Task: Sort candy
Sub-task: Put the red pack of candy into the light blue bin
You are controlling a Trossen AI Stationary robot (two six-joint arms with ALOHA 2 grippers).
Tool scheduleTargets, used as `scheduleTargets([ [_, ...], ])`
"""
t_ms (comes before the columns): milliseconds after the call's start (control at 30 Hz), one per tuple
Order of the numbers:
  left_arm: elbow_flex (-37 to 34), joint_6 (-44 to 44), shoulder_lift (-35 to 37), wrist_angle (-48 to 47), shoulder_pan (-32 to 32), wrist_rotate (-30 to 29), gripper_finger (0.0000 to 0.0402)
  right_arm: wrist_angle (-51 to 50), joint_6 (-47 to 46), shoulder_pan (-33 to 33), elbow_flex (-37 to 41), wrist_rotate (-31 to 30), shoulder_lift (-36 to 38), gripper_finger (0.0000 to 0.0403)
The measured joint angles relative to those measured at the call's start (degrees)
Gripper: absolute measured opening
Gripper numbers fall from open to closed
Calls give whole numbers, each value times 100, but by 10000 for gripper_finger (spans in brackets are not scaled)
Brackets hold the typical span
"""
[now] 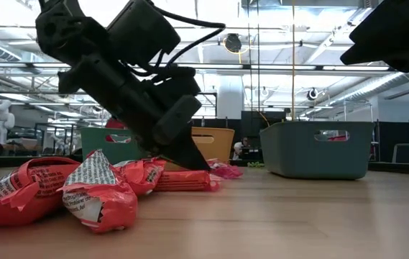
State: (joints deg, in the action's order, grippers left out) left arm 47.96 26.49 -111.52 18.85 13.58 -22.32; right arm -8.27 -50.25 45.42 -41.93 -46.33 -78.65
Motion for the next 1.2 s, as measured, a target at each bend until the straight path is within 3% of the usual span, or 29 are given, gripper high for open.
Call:
scheduleTargets([
  [233, 352, -185, 160, -409, 57, 202, 2, 0, 1, 0, 0, 15, -2, 165],
  [900, 479, -478, 2554, -1871, 304, -180, 0, 2, 6, 1, 0, 19, -4, 165],
  [1067, 400, -454, 3180, -2610, 295, -817, 0, 22, -1, 1, 1, 15, -3, 165],
  [1200, -122, -283, 3866, -2788, 223, -1385, 0, 37, -23, 7, 2, 15, -2, 165],
])
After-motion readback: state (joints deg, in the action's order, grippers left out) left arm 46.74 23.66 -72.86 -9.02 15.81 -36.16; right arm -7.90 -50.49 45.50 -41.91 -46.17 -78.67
